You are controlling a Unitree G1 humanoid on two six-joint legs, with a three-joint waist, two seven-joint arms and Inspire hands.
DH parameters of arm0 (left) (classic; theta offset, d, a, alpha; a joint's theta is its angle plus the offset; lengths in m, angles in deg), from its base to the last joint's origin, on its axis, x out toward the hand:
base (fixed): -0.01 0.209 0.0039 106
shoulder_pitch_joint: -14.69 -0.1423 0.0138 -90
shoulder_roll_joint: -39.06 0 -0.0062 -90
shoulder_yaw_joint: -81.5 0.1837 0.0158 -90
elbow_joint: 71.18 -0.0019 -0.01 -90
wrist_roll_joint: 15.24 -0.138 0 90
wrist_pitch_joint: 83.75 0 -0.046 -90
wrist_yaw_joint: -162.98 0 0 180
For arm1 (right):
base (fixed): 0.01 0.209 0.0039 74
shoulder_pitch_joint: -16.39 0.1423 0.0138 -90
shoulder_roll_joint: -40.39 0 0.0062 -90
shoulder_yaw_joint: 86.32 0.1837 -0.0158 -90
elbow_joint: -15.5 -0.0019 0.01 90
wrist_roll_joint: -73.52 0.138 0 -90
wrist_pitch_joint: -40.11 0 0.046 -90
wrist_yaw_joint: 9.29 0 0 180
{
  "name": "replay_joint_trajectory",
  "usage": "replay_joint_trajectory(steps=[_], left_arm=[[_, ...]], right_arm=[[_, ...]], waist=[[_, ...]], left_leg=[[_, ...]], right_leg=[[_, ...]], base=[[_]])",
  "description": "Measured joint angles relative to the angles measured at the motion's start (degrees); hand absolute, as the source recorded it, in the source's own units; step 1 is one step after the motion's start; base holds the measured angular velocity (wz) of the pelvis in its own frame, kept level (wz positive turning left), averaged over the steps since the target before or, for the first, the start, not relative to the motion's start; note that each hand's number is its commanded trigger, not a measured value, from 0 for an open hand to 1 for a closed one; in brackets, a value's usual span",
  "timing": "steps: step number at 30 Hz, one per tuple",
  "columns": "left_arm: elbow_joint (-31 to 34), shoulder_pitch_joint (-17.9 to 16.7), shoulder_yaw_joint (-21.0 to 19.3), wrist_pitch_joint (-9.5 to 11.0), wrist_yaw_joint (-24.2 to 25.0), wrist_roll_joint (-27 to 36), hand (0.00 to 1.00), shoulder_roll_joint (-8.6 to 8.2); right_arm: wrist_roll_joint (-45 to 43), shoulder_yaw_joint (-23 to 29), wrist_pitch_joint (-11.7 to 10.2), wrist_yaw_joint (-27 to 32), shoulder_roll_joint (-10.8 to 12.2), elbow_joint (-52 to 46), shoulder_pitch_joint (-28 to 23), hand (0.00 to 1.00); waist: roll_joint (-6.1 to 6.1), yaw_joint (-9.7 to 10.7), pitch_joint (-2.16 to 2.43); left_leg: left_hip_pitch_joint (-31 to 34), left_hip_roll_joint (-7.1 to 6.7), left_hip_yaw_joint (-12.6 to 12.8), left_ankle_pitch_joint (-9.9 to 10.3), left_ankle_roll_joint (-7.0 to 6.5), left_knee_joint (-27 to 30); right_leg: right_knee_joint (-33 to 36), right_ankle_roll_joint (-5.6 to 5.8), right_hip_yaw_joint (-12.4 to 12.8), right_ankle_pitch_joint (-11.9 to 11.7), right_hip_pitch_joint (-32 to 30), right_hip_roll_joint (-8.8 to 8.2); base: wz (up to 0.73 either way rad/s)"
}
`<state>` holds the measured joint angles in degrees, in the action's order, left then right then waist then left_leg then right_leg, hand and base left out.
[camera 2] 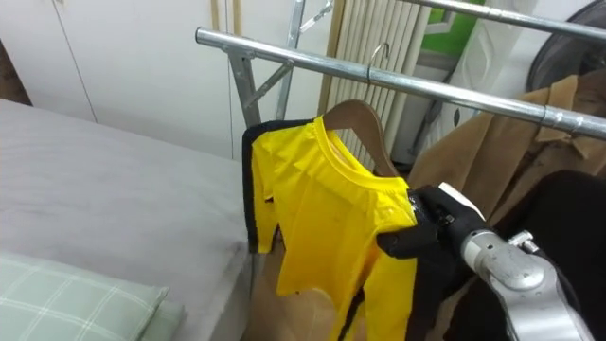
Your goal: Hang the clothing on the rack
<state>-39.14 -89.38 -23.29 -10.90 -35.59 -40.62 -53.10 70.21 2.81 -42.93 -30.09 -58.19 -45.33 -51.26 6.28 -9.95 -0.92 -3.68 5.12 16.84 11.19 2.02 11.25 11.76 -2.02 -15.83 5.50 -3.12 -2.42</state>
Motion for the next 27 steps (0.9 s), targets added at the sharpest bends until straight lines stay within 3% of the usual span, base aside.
replay_joint_trajectory(steps=[13, 19, 27], left_arm=[[0.00, -0.09, -0.91, 0.00, 2.01, -1.90, 0.00, 0.34], [0.00, -0.10, -1.34, 0.00, 3.03, -2.94, 0.00, 0.53], [0.00, -0.02, -1.32, 0.01, 3.01, -2.90, 0.00, 0.62]], right_arm=[[-0.05, 0.43, -0.06, -0.22, -1.82, -0.01, 1.77, 1.00], [-0.04, 0.44, -0.05, -1.46, -2.06, 0.01, 1.97, 1.00], [5.62, 0.12, -0.04, -2.72, -2.11, 4.81, 2.31, 1.00]], waist=[[-0.05, 0.06, 0.09], [-0.02, 0.15, 0.36], [-0.06, 0.04, 0.39]], left_leg=[[0.12, 0.05, -0.16, -0.04, 0.03, -0.08], [0.06, 0.01, -0.27, -0.12, 0.01, 0.18], [-0.06, 0.04, -0.28, -0.31, 0.13, 0.17]], right_leg=[[0.01, -0.05, -0.22, -0.04, 0.08, 0.04], [0.04, -0.06, -0.06, -0.03, 0.13, -0.17], [0.05, -0.24, -0.11, -0.14, 0.21, 0.00]], base=[[0.00], [0.00], [0.00]])
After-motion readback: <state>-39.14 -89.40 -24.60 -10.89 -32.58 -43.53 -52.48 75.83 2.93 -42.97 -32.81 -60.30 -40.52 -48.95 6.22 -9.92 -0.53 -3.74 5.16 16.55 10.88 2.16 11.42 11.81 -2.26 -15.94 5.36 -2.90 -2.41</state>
